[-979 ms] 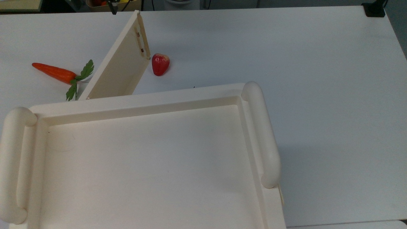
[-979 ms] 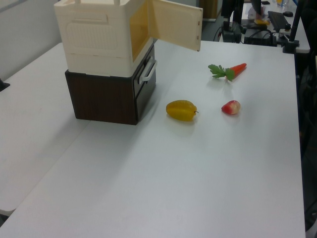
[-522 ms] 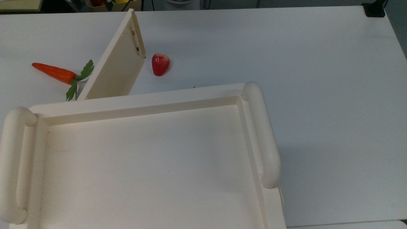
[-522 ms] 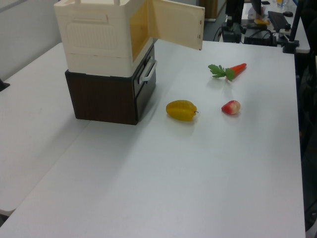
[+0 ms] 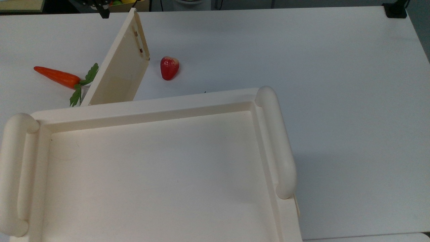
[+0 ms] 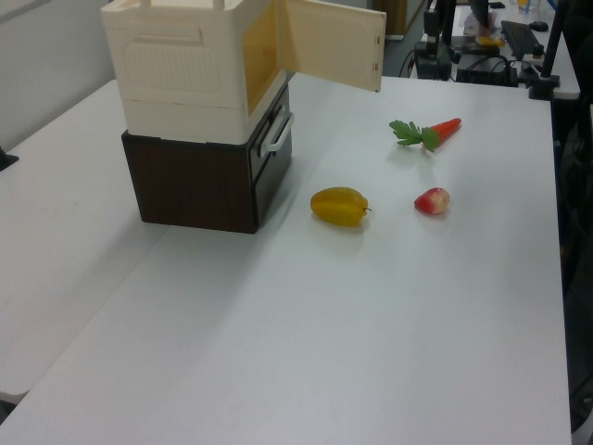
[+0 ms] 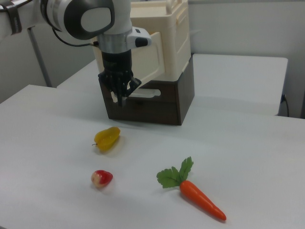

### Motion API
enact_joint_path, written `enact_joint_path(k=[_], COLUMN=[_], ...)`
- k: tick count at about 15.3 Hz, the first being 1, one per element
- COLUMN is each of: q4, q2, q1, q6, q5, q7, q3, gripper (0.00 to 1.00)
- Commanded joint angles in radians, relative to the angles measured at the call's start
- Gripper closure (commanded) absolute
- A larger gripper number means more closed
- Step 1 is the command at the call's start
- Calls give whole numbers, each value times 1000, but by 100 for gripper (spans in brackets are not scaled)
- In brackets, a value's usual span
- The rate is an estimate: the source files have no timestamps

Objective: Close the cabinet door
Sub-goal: 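Move the gripper toward the outer face of the open cream door, then push the cream door with the gripper, swinging it shut against the cabinet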

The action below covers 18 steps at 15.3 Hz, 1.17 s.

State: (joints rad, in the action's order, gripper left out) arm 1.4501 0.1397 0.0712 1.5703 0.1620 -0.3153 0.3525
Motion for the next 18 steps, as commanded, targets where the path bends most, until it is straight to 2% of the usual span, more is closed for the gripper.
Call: enact_joint_path(k=[1,6,12,15,18], q4=[24,24,24,24,21], q2=[-5,4,83,93,113], q1=[12,36,35,35,35], q6=[88,244,502,527,530], q5=[19,43,64,65,85], q7=[-67,-209,-243,-306,-308], q3=[2,-10,-101,-127,-161], gripper=[100,100,100,100,100])
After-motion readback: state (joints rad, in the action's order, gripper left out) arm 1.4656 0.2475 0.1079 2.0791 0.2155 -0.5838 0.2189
